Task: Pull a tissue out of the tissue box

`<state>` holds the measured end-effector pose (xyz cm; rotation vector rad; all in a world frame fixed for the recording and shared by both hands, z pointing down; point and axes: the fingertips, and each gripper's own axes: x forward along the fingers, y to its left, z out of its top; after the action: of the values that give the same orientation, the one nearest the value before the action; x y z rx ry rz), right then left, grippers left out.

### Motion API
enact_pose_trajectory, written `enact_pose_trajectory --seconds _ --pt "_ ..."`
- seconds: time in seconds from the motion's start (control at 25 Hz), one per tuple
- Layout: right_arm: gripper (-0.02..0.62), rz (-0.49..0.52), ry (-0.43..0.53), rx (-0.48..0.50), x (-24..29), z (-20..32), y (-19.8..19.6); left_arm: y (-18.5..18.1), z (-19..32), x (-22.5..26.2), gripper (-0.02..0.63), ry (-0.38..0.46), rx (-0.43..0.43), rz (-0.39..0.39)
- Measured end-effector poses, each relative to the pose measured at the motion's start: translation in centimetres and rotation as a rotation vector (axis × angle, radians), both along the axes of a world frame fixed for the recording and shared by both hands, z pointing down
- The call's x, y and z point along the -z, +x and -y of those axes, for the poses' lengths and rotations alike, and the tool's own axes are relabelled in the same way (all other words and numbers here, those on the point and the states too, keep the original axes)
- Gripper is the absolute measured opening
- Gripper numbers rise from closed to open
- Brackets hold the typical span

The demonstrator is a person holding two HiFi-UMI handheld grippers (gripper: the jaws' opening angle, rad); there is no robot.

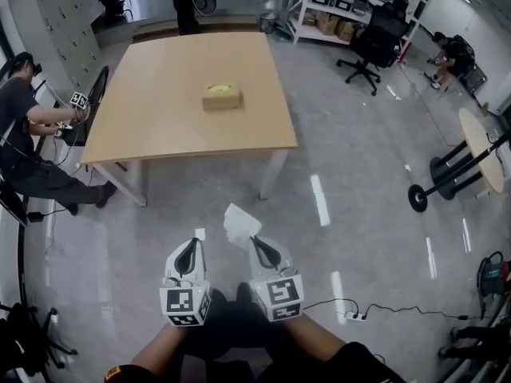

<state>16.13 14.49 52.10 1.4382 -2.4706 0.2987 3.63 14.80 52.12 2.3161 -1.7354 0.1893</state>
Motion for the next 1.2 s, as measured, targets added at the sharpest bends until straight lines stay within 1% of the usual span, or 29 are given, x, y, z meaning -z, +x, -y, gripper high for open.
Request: enact_pose_trajectory --seconds 0.32,0.68,0.88,1.2 --pt "-0.002 0.011 -0.002 0.034 0.7 -1.9 -1.4 -0.6 -1.3 0.2 0.018 0.007 0.001 -0.002" --pt "-0.006 -0.012 -0.009 0.021 0.0 -2.3 -1.4 -0.8 -1.1 -0.5 0.018 0.004 -0.005 -0.015" --pt "-0.006 -0.012 -0.010 0.003 -0.4 -2.2 -0.4 0.1 -0.6 -0.5 0.018 0.002 -0.020 -0.014" --pt "-0.006 -0.005 -0.014 -0.026 -0.5 -1.9 1.9 2.8 0.1 -1.0 0.018 -0.009 -0.058 -0.014"
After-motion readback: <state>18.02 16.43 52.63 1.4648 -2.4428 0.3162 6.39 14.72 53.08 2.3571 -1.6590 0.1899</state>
